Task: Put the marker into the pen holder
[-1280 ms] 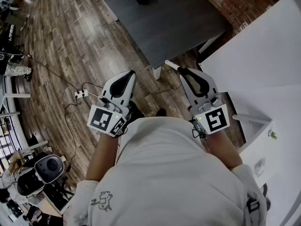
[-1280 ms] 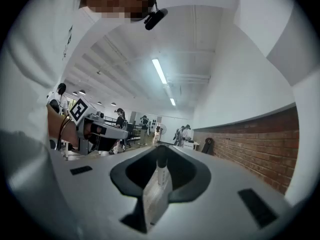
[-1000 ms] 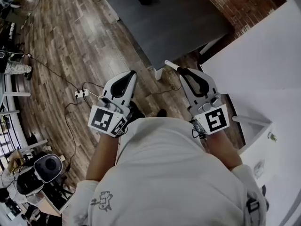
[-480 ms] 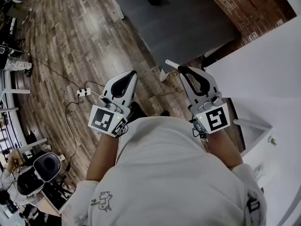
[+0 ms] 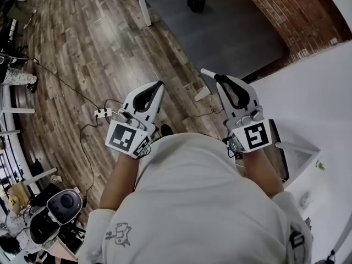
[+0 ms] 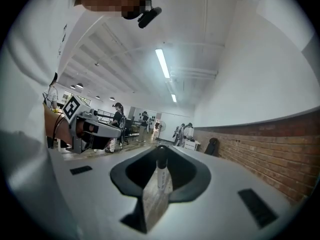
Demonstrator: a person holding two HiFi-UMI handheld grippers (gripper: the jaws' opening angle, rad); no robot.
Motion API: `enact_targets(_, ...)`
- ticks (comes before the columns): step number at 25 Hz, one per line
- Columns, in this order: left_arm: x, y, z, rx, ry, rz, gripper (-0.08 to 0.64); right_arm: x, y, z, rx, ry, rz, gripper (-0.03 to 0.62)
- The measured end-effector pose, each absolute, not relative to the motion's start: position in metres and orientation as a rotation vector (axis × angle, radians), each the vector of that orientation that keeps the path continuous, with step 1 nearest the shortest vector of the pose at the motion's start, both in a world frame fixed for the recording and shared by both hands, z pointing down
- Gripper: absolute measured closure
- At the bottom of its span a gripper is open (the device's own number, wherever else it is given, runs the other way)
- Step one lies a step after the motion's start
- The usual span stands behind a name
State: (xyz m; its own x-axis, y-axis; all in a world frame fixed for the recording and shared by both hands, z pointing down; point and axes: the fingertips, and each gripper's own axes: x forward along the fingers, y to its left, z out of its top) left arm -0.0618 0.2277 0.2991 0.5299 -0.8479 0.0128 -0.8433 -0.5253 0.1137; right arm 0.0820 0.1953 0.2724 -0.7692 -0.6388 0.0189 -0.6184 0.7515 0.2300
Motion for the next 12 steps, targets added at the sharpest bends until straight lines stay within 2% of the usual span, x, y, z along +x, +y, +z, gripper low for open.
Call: enact_targets(12, -0.142, 0.211, 0.312, 2.622, -1.466, -0.053, 0.549, 0.010, 0.169, 0.269, 1.051, -2.811, -0.310, 0.522)
